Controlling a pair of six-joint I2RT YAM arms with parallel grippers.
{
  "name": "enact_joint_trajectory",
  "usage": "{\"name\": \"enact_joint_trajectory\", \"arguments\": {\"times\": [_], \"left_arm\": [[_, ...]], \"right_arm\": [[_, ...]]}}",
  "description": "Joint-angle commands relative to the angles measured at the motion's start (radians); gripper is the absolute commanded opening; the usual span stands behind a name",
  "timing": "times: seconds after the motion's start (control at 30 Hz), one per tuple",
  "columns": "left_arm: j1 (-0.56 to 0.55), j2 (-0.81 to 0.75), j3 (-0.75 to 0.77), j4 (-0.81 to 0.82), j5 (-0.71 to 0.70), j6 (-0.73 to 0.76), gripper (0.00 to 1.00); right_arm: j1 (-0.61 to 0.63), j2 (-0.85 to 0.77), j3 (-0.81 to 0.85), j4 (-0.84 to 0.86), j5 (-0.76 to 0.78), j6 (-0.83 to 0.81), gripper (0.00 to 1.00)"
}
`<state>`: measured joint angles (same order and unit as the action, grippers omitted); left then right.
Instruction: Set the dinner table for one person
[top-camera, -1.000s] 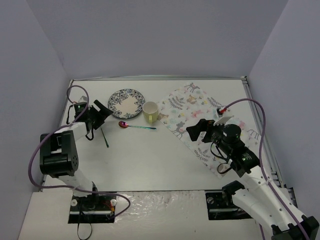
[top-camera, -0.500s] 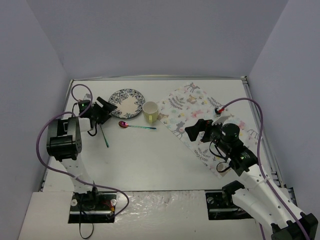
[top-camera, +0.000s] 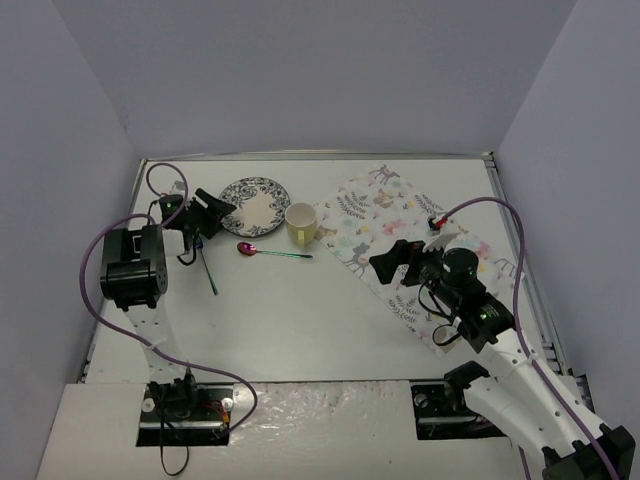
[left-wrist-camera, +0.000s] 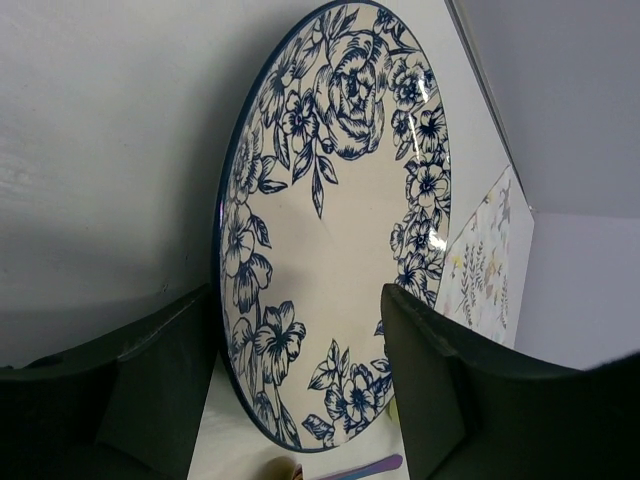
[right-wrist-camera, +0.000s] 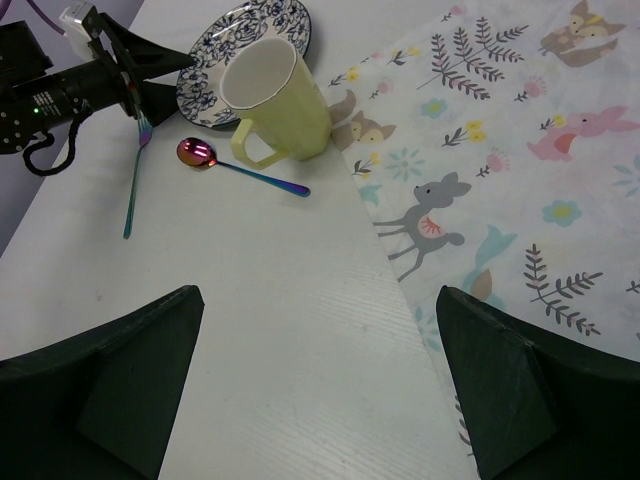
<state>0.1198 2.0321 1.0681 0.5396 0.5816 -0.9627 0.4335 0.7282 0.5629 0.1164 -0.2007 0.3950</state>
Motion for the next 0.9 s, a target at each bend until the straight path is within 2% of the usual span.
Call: {"name": "enact_joint_trajectory", "arguments": {"times": [0.0, 0.1, 0.23, 0.3, 0.5, 0.67, 0.87], "left_arm": [[-0.005, 0.045, 0.012, -0.073, -0.037, 0.031, 0.51], [-0.005, 0.053, 0.016, -0.070, -0.032, 0.028, 0.30], [-0.002, 0.040, 0.021, -0.066, -0.028, 0.025, 0.08], [0.004, 0.026, 0.019, -0.052, -0.024, 0.014, 0.01], [0.038, -0.052, 0.008, 0.019, 0.012, -0.065, 0.00], [0.066, -0.133, -0.020, 0.174, 0.058, -0.209, 0.00], [0.078, -0.285, 0.003, 0.163, 0.080, -0.250, 0.00]], "right_arm": [[0.001, -0.013, 0.000, 0.091, -0.022, -0.002, 1.00], [0.001, -0.017, -0.002, 0.091, -0.020, -0.002, 1.00], [0.001, -0.020, -0.008, 0.088, -0.019, 0.002, 1.00], [0.001, -0.020, -0.014, 0.085, -0.020, 0.006, 1.00], [0.001, -0.035, -0.018, 0.076, -0.025, 0.020, 1.00], [0.001, -0.035, -0.008, 0.071, -0.026, 0.036, 1.00], [0.001, -0.037, 0.001, 0.069, -0.031, 0.058, 1.00]]}}
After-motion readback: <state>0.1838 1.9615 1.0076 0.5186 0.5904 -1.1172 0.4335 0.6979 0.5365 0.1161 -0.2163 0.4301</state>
